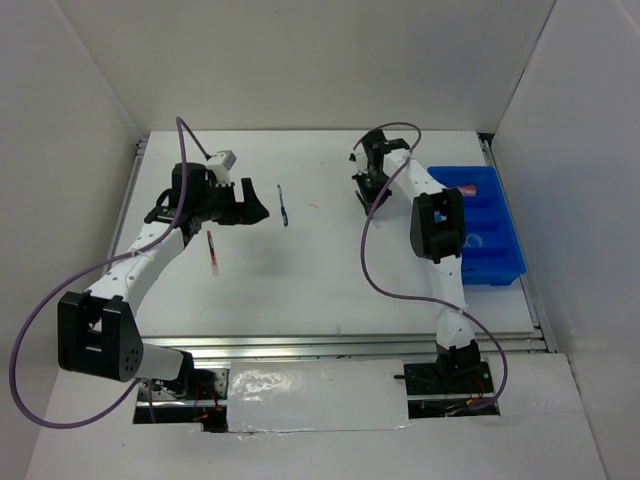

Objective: Sort the stationery into containers
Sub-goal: Grab a piece of stationery with the right arm, then place the stationery into the container, then grab a piece of stationery with the left arm

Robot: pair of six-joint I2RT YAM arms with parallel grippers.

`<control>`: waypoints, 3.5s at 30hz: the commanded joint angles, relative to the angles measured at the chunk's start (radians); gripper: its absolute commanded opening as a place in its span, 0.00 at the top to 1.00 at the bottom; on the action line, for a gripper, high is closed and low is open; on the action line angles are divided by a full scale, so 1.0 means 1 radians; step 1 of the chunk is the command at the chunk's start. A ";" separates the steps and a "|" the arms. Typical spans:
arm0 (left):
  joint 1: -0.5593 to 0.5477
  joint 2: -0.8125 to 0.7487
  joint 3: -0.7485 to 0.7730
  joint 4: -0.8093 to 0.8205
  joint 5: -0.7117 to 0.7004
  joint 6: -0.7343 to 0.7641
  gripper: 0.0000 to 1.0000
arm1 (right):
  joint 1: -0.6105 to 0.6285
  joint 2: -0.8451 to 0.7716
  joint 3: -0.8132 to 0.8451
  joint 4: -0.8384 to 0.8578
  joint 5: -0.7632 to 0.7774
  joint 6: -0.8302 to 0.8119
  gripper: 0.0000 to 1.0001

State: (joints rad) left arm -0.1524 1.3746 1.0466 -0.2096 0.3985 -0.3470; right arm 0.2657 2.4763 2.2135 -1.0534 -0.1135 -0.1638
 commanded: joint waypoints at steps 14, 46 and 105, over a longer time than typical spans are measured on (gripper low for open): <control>0.020 -0.160 -0.069 -0.013 0.036 -0.018 0.01 | -0.112 -1.026 -0.687 0.075 -0.026 0.482 1.00; 0.019 -0.129 -0.079 -0.028 0.048 -0.058 0.01 | -0.904 -1.217 -1.131 0.047 -0.134 1.129 1.00; -0.245 0.521 0.421 -0.140 -0.593 -0.159 0.26 | -0.485 -1.249 -1.038 0.340 0.054 0.782 0.47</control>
State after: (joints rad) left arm -0.3801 1.8057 1.3838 -0.3351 -0.1238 -0.4763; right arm -0.2203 1.2301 1.1385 -0.7532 -0.0975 0.6456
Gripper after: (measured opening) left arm 0.750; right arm 0.528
